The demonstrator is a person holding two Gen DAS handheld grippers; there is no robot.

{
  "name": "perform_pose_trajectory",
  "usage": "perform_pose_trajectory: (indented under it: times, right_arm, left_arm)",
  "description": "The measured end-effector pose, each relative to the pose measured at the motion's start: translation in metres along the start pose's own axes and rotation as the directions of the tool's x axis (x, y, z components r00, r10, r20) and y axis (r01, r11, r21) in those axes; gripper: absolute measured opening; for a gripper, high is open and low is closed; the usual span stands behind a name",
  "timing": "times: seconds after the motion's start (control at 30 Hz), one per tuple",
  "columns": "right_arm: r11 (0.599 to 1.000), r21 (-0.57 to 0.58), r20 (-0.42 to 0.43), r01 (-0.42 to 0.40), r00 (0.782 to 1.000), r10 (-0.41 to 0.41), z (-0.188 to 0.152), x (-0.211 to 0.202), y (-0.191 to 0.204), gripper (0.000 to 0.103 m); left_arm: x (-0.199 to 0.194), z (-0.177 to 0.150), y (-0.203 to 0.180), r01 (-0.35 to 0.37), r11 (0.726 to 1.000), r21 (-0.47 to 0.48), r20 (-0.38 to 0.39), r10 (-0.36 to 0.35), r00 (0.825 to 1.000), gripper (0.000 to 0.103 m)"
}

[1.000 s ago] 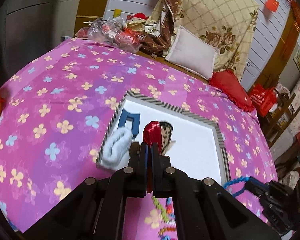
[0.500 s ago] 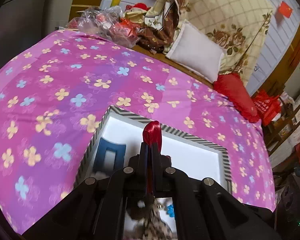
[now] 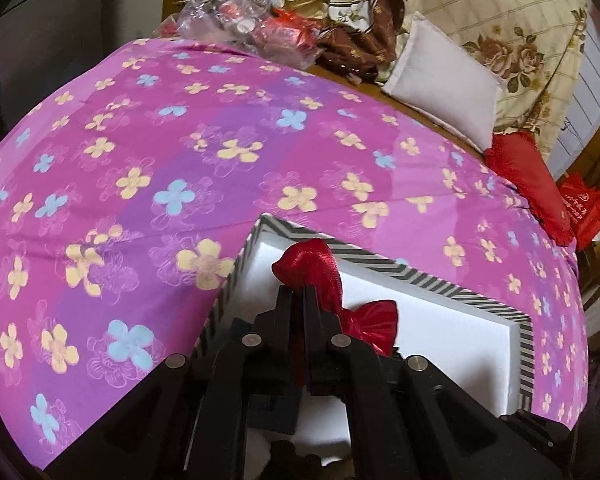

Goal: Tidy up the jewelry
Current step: 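Carry the red bow and blue bracelet into the striped box and open both tools, then move both tools back from the box toward the remaining bracelets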

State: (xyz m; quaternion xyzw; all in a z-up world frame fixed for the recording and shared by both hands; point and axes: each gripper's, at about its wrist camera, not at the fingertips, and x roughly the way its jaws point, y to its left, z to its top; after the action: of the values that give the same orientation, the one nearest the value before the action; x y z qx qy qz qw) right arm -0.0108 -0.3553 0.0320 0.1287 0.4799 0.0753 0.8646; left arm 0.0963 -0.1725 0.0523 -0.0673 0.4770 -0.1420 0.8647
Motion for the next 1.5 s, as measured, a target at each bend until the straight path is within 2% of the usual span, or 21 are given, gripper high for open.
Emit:
perform_pose_trajectory:
  times: [0.1, 0.17, 0.23, 0.37, 0.5, 0.67, 0.8, 0.87, 1.03, 1.17, 1.4, 1.5]
  right_arm:
    - [0.999, 0.009, 0.014, 0.037, 0.999, -0.037, 0.001, -0.001, -0.002, 0.013]
    - [0.999, 0.025, 0.017, 0.033, 0.999, -0.033, 0.002, -0.004, -0.005, 0.019]
    - [0.999, 0.032, 0.022, 0.03, 0.999, -0.03, 0.0, -0.012, -0.007, 0.024]
    - [0.999, 0.03, 0.031, 0.033, 0.999, -0.034, -0.006, -0.029, -0.006, 0.028]
    - [0.999, 0.033, 0.044, 0.02, 0.999, -0.022, -0.016, -0.05, -0.002, 0.037]
    - [0.999, 0.032, 0.066, -0.002, 0.998, -0.001, -0.031, -0.077, 0.007, 0.041]
    - [0.999, 0.05, 0.103, -0.014, 0.995, 0.009, -0.047, -0.099, 0.017, 0.051]
    - [0.999, 0.039, 0.102, -0.026, 0.995, 0.021, -0.057, -0.107, 0.023, 0.051]
    - [1.0, 0.03, 0.106, 0.002, 0.994, -0.005, -0.08, -0.123, 0.035, 0.051]
    - [0.998, 0.055, 0.121, -0.007, 0.993, 0.0, -0.096, -0.132, 0.037, 0.057]
    - [0.997, 0.083, 0.135, -0.005, 0.991, -0.006, -0.126, -0.144, 0.041, 0.061]
    - [0.997, 0.079, 0.138, 0.023, 0.99, -0.034, -0.136, -0.149, 0.044, 0.062]
  left_arm:
    - [0.001, -0.001, 0.0, -0.01, 1.0, 0.003, -0.01, 0.01, 1.0, 0.013]
    - [0.0, -0.001, 0.001, -0.016, 1.0, 0.012, -0.012, 0.016, 1.0, 0.029]
    - [-0.003, -0.001, 0.001, -0.001, 1.0, 0.021, -0.012, 0.002, 1.0, 0.04]
    - [-0.016, -0.004, 0.004, 0.013, 1.0, 0.015, -0.013, -0.013, 1.0, 0.047]
    - [-0.033, -0.012, 0.003, 0.002, 0.999, 0.043, 0.002, -0.002, 1.0, 0.047]
    - [-0.06, -0.03, 0.001, -0.023, 0.996, 0.086, 0.035, 0.02, 0.999, 0.047]
    - [-0.079, -0.047, -0.002, -0.039, 0.993, 0.115, 0.046, 0.034, 0.998, 0.047]
    - [-0.088, -0.057, -0.003, -0.034, 0.992, 0.125, 0.049, 0.028, 0.998, 0.047]
    - [-0.106, -0.081, -0.008, -0.062, 0.985, 0.159, 0.066, 0.052, 0.996, 0.047]
    - [-0.116, -0.098, -0.009, -0.061, 0.986, 0.157, 0.055, 0.053, 0.997, 0.047]
    - [-0.129, -0.133, -0.014, -0.088, 0.979, 0.182, 0.058, 0.079, 0.995, 0.047]
    - [-0.133, -0.147, -0.016, -0.098, 0.977, 0.187, 0.061, 0.088, 0.994, 0.047]
